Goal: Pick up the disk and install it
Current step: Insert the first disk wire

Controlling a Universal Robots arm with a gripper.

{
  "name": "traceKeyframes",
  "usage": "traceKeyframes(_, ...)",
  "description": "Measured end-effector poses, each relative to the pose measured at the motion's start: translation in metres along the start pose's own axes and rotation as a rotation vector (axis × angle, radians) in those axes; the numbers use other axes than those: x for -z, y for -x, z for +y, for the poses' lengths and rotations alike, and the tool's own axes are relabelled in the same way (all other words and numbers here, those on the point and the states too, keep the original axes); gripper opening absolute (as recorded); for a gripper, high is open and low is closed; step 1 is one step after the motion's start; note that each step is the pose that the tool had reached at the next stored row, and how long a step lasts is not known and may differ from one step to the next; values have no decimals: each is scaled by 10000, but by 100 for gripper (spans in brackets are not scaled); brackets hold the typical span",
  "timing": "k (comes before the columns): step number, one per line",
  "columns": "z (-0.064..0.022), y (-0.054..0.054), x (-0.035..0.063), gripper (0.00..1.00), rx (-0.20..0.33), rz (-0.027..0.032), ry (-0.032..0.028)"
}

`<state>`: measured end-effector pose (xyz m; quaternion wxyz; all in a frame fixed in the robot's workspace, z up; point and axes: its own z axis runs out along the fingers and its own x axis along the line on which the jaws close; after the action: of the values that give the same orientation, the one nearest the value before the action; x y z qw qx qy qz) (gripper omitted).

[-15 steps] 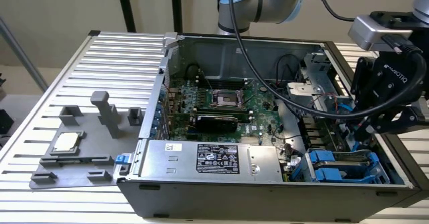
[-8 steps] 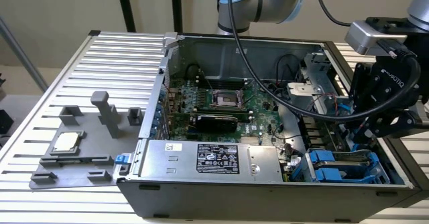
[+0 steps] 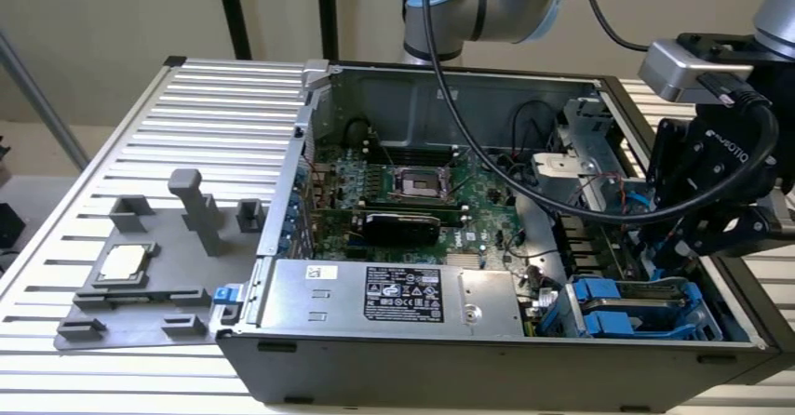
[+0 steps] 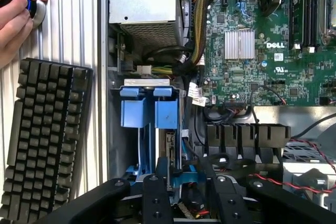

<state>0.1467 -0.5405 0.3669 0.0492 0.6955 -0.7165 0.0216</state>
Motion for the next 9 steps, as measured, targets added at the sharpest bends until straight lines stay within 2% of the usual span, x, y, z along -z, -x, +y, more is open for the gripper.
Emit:
traceKeyframes(2,-1,2,-5,35,-5,5,0)
traceKeyframes(3,-1,3,-7,27,-7,8,0)
traceKeyframes(8,-2,6,-9,25,-11,13,0)
traceKeyframes(9,-2,6,-10,18,-11,12,0)
